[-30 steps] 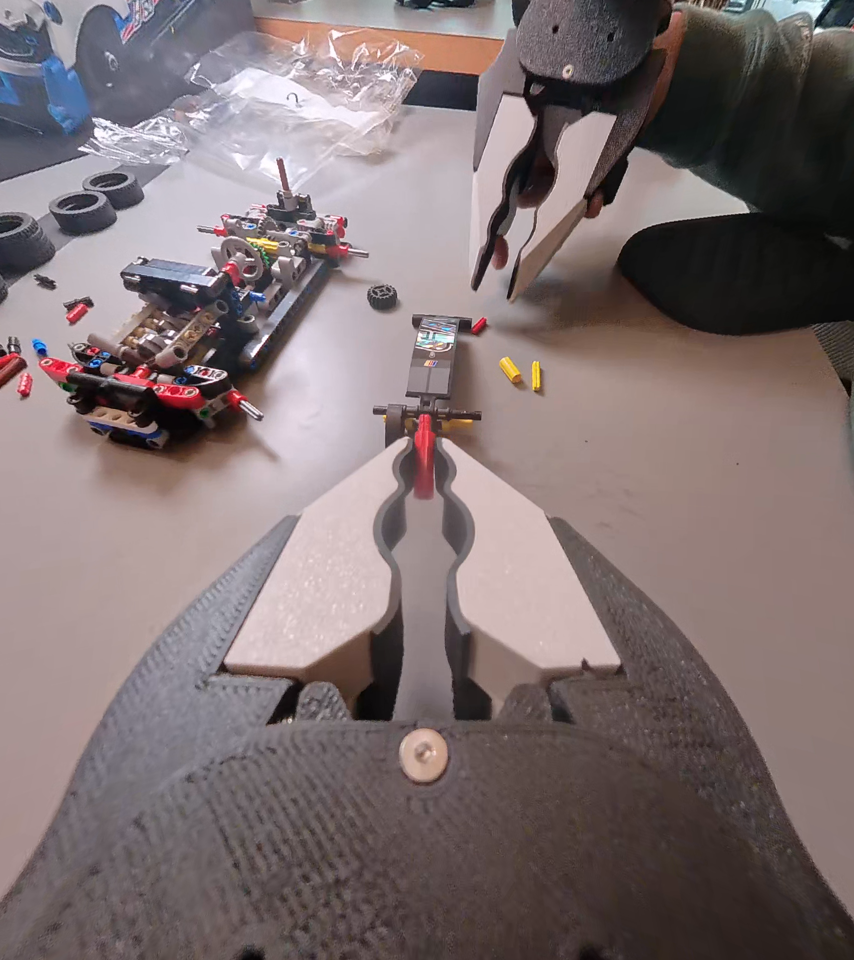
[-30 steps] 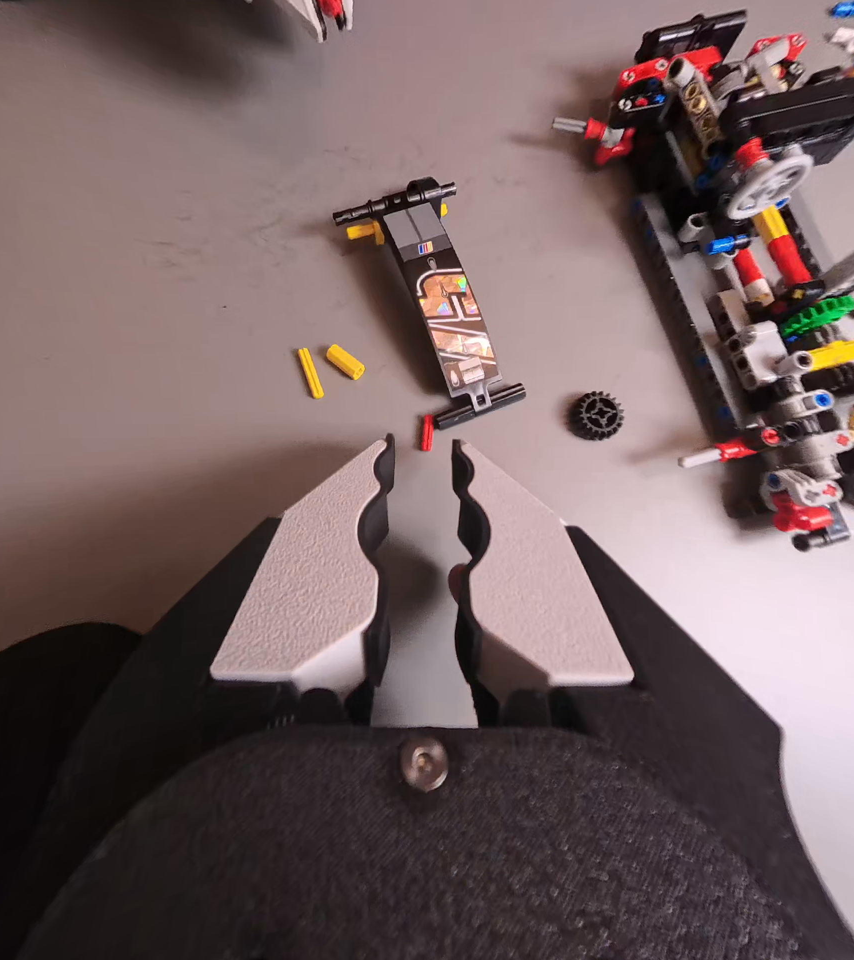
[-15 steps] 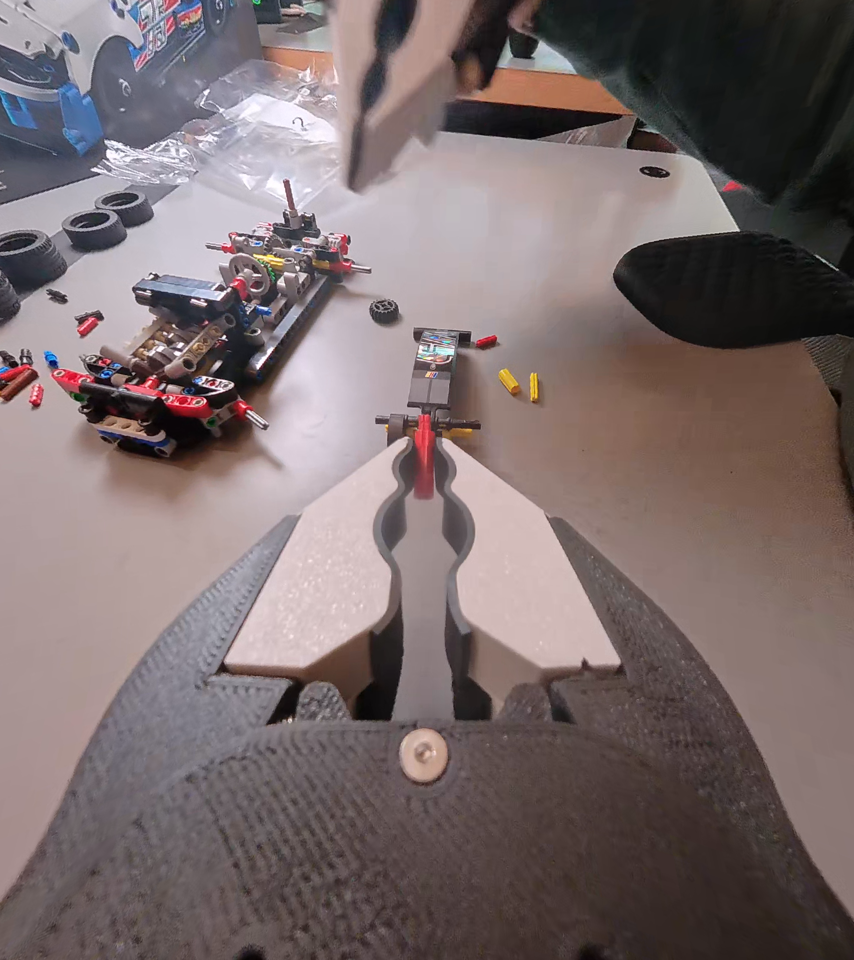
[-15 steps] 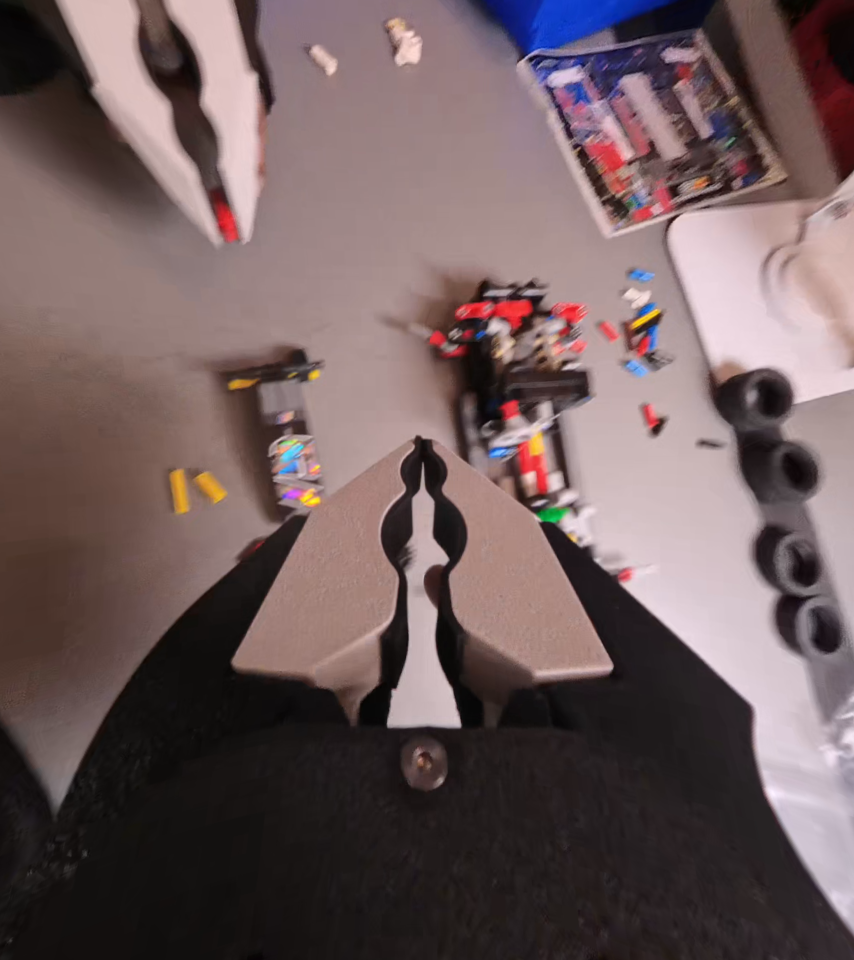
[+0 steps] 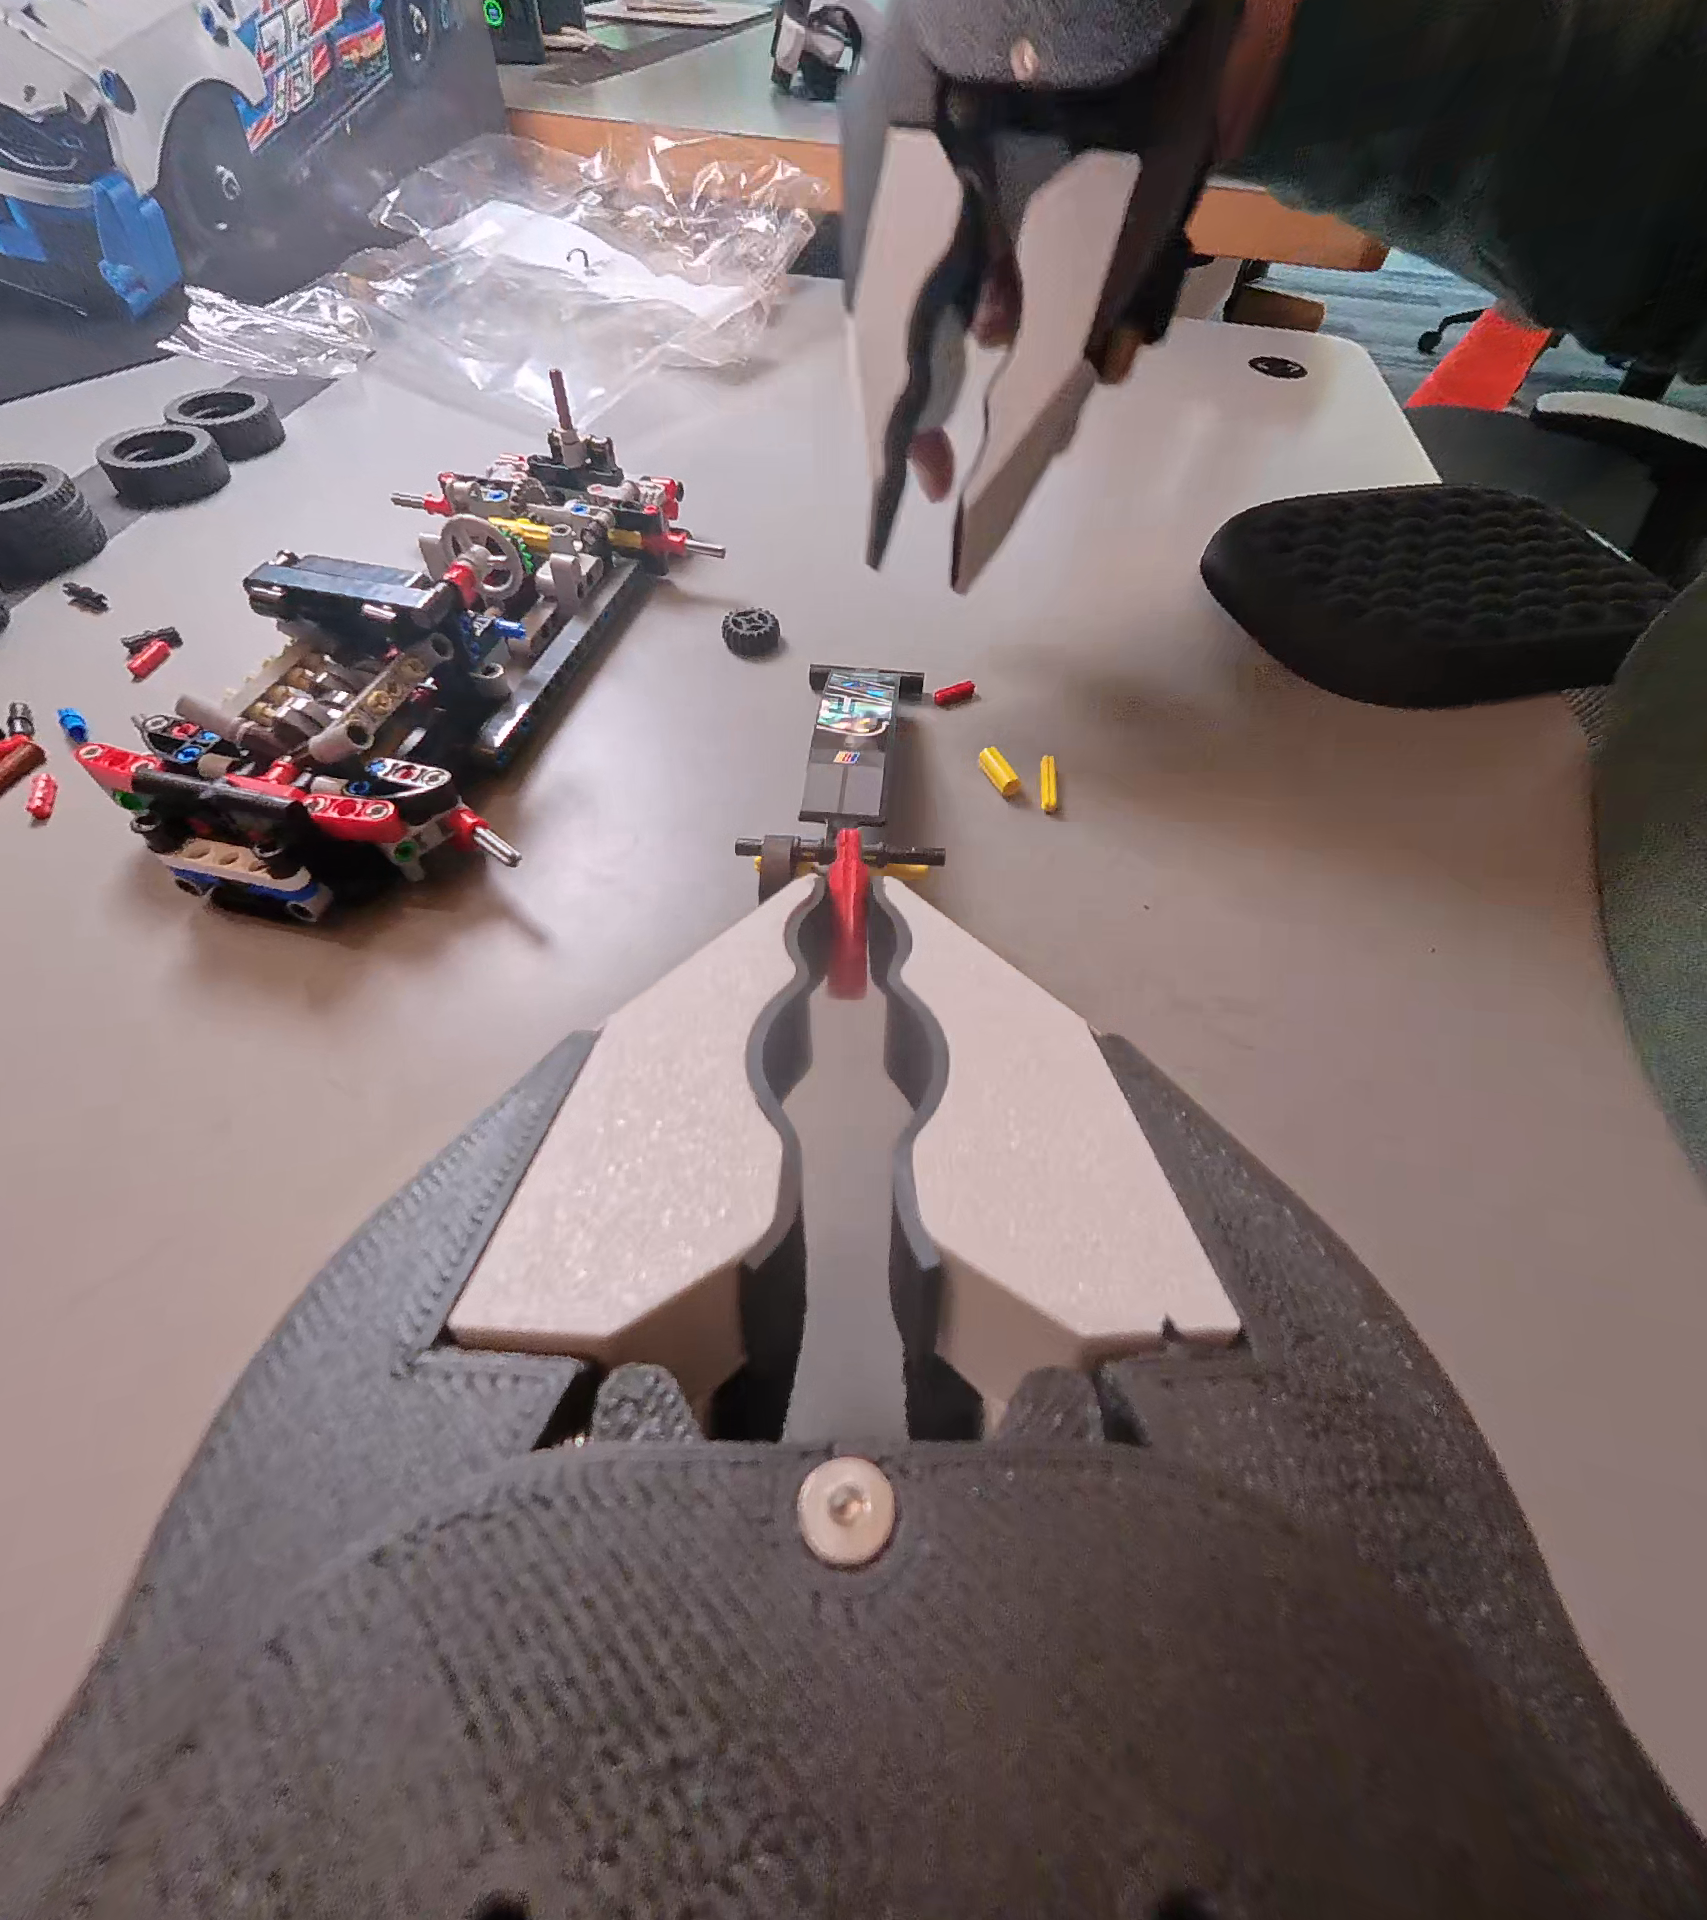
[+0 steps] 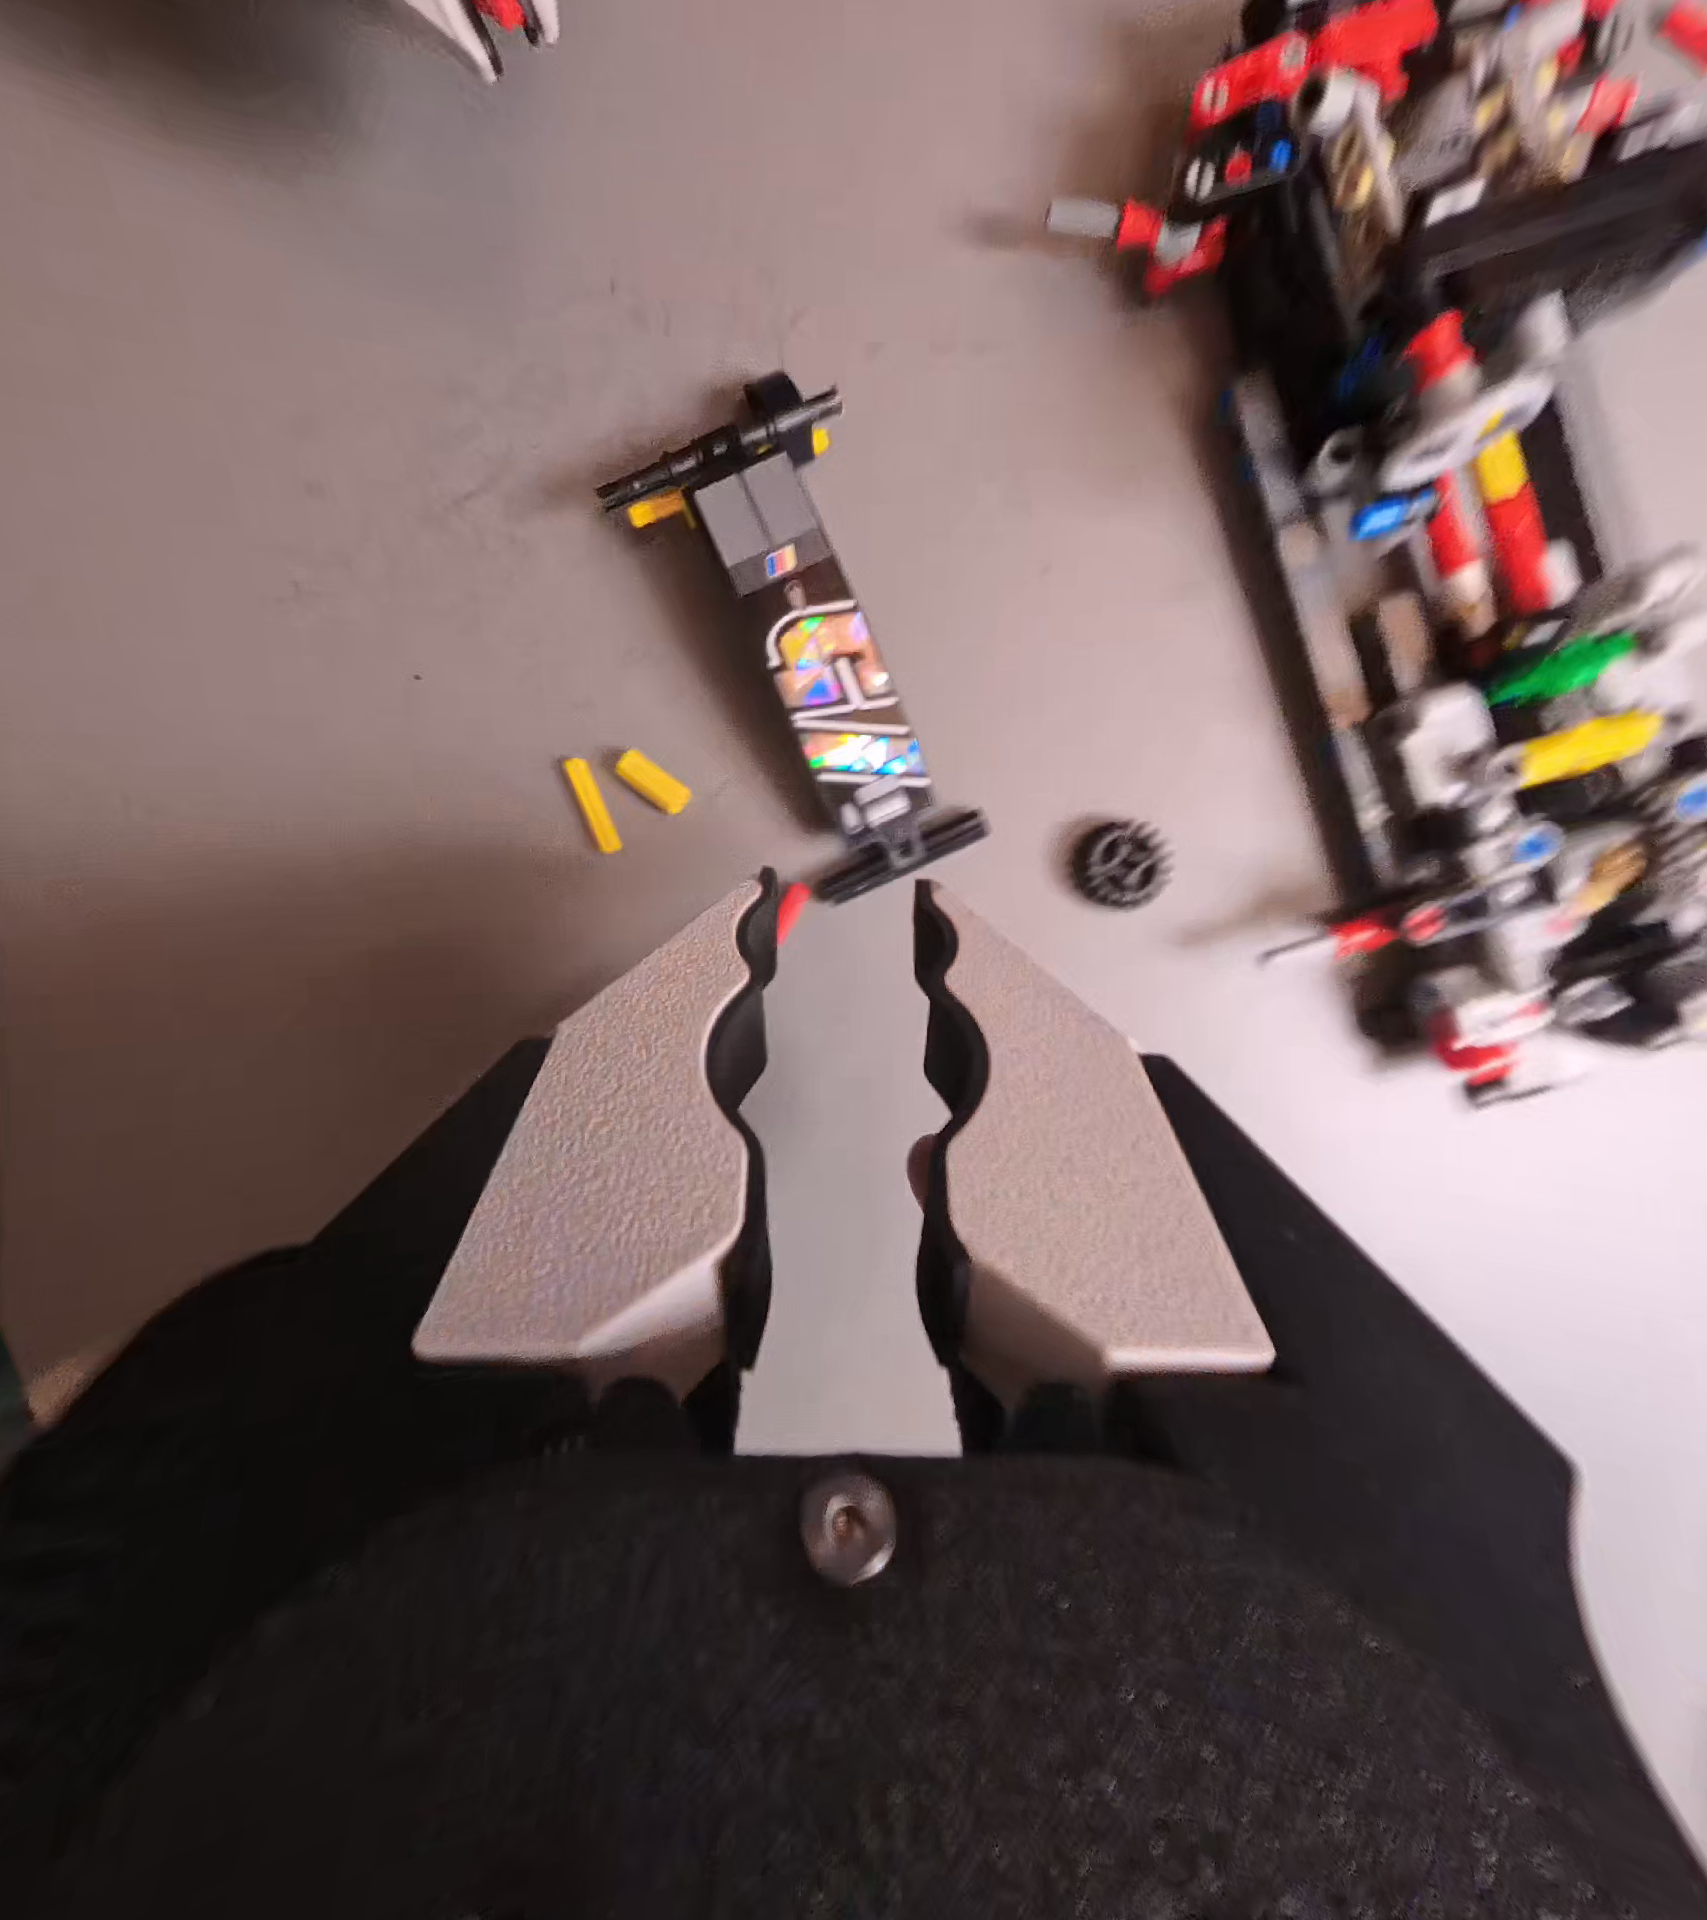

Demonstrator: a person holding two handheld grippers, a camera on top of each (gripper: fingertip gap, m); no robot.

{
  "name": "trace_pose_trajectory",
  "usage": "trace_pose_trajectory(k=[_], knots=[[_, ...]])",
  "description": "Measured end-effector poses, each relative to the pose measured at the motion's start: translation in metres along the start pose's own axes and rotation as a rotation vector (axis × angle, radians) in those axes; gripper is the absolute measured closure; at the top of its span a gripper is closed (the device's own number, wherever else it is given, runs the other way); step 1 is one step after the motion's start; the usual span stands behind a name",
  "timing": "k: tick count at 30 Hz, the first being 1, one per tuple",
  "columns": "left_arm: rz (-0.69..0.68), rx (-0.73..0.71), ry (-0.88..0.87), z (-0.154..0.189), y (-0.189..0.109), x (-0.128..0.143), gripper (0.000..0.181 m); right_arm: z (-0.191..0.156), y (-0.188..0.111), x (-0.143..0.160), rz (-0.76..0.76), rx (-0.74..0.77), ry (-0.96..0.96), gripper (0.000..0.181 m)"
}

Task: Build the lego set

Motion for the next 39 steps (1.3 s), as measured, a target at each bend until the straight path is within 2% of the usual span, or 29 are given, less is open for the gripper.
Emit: trace_pose_trajectory(k=[1,6,7,8,12,14,17,19,24,28,30,33,36,39], knots=[[0.002,0.001,0.001,0.001,0.000,0.000,0.177,-0.008,0.003,0.008,0.009,0.022,0.061,0.159],[0.009,0.002,0.003,0.004,0.001,-0.002,0.177,-0.022,0.023,0.029,-0.016,0.138,0.092,0.163],[0.009,0.002,0.003,0.004,0.001,-0.002,0.177,-0.020,0.024,0.028,-0.006,0.156,0.076,0.177],[0.009,0.002,0.005,0.005,0.001,-0.002,0.177,-0.020,0.025,0.027,-0.012,0.152,0.064,0.180],[0.010,0.006,0.016,0.007,0.002,-0.003,0.177,-0.015,0.023,0.025,-0.064,0.109,-0.021,0.181],[0.015,0.009,0.014,0.007,0.001,-0.003,0.177,-0.005,0.012,0.005,0.015,0.075,-0.029,0.181],[0.029,0.009,0.000,0.005,0.002,-0.004,0.177,0.037,-0.009,-0.042,0.145,0.142,-0.090,0.181],[0.039,0.011,-0.024,0.003,0.002,-0.004,0.177,0.075,-0.004,-0.065,0.135,0.199,-0.166,0.181],[0.042,-0.001,-0.056,0.000,0.002,0.000,0.177,0.161,0.056,-0.105,0.122,0.173,-0.180,0.181],[0.050,-0.006,-0.075,-0.003,0.001,0.000,0.177,0.190,0.106,-0.102,0.002,0.091,-0.159,0.181],[0.054,-0.005,-0.081,-0.004,0.000,0.000,0.177,0.194,0.116,-0.101,-0.013,0.097,-0.186,0.181],[0.054,0.003,-0.087,-0.004,0.000,0.000,0.177,0.192,0.107,-0.108,0.020,0.116,-0.182,0.171],[0.050,0.012,-0.081,-0.001,0.001,0.000,0.177,0.164,0.065,-0.135,0.225,0.125,-0.183,0.167],[0.053,0.067,-0.092,0.007,0.004,-0.001,0.177,0.102,0.017,-0.147,0.410,0.073,-0.245,0.168]])
Point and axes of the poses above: each gripper's, where its closed fingertips meet, y out along the fingers, x out of its underside, z = x × y across the jaws, the point moved 4 cm from there along -y, back along the fingers, and after that the axes turned 8 degrees about z, right-handed, at the moved point
